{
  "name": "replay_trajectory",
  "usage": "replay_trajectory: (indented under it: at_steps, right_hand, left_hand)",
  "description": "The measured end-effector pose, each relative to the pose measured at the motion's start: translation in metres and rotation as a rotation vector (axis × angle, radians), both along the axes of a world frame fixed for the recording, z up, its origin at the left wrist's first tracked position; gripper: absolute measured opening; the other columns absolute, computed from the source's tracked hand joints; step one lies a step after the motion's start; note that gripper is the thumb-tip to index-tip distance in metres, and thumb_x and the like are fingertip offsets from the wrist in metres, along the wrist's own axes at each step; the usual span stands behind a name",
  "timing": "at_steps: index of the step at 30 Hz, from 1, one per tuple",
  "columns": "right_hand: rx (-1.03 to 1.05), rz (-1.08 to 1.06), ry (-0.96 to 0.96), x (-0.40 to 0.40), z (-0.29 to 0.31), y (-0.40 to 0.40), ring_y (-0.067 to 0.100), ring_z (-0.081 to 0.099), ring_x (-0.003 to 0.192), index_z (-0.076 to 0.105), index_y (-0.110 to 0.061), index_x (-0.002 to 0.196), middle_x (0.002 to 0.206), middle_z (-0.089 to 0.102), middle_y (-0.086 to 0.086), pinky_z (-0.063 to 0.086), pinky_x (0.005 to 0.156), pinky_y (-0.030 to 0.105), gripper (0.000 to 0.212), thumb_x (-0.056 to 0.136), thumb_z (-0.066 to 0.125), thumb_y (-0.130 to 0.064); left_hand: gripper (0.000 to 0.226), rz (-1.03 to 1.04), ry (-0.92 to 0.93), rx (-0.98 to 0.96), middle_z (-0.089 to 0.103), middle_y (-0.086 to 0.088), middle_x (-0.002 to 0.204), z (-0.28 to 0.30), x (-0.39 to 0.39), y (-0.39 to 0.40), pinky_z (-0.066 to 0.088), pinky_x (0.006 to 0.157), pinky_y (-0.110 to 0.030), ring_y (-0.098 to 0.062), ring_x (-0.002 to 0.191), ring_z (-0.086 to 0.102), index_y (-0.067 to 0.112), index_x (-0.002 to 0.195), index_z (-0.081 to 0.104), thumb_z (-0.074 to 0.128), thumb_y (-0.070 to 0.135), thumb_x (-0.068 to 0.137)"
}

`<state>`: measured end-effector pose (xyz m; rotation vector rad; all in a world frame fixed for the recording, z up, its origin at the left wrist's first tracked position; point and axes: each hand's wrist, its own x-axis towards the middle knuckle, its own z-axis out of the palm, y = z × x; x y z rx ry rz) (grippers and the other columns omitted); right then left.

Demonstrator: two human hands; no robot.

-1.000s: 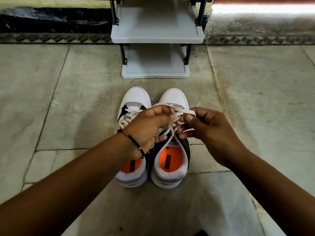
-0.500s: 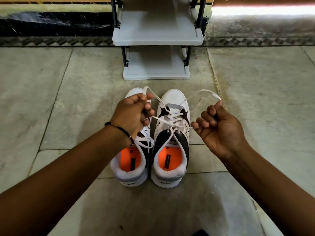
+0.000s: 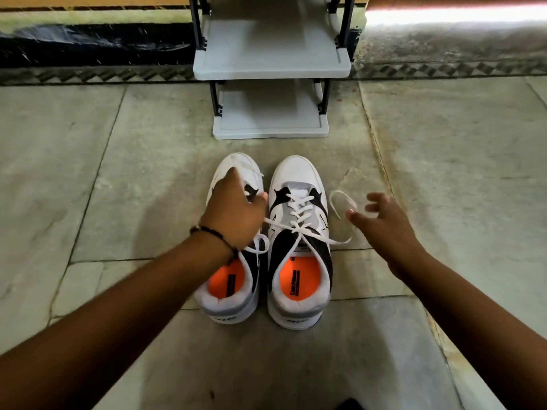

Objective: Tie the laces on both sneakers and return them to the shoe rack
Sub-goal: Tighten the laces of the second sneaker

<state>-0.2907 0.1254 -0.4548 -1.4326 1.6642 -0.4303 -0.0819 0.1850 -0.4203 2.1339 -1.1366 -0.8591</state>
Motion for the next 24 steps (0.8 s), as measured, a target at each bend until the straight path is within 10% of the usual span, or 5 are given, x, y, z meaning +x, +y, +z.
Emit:
replay_trajectory:
  at_steps: [3, 7, 17, 21, 24]
  right_hand:
    - [-0.304, 0.208, 0.123, 0.007, 0.025, 0.008, 0.020, 0.052, 0.111, 0.044, -0.020, 0.131, 0.133, 0.048, 0.005, 0.046, 0.091, 0.038, 0.054, 0.083, 0.064, -0.035]
    - [-0.251, 0.613, 0.225, 0.019, 0.035, 0.029, 0.017, 0.059, 0.098, 0.067, -0.024, 0.107, 0.116, 0.064, 0.003, 0.043, 0.077, 0.027, 0.028, 0.079, 0.068, -0.026]
    - [-0.435, 0.518, 0.216, 0.026, 0.015, 0.048, 0.019, 0.049, 0.083, 0.063, -0.016, 0.079, 0.085, 0.062, 0.000, 0.033, 0.066, 0.027, 0.005, 0.083, 0.062, -0.016]
    - [-0.481, 0.559, 0.209, 0.028, 0.012, 0.043, 0.022, 0.046, 0.075, 0.051, -0.014, 0.080, 0.074, 0.053, -0.001, 0.032, 0.057, 0.025, 0.008, 0.087, 0.053, -0.011]
    - [-0.606, 0.676, 0.301, 0.025, 0.020, 0.031, 0.028, 0.054, 0.075, 0.058, -0.010, 0.091, 0.079, 0.063, 0.006, 0.034, 0.058, 0.029, 0.009, 0.081, 0.059, -0.010]
  left_hand:
    - [0.066, -0.397, -0.470, -0.068, 0.015, -0.008, 0.156, -0.002, -0.019, 0.011, 0.009, 0.119, -0.045, -0.030, 0.143, 0.010, 0.017, 0.144, 0.017, 0.050, 0.017, 0.087]
    - [0.038, -0.679, -0.647, 0.057, 0.045, 0.012, 0.140, 0.000, -0.027, 0.016, -0.003, 0.115, -0.049, -0.018, 0.143, 0.012, 0.035, 0.127, 0.045, 0.040, 0.021, 0.092]
    - [0.031, -0.672, -0.769, 0.071, 0.054, -0.005, 0.116, -0.002, -0.029, 0.021, 0.030, 0.096, -0.038, -0.027, 0.115, 0.043, 0.019, 0.114, 0.051, 0.031, 0.012, 0.091]
    - [0.045, -0.642, -0.963, -0.157, 0.063, -0.001, 0.065, 0.008, -0.025, 0.016, 0.048, 0.066, -0.035, -0.024, 0.069, 0.062, 0.020, 0.068, 0.066, 0.023, 0.011, 0.065]
    - [0.041, -0.674, -1.043, -0.176, 0.059, 0.001, 0.059, 0.008, -0.020, 0.015, 0.034, 0.076, -0.037, -0.024, 0.065, 0.062, 0.021, 0.058, 0.061, 0.022, 0.010, 0.060]
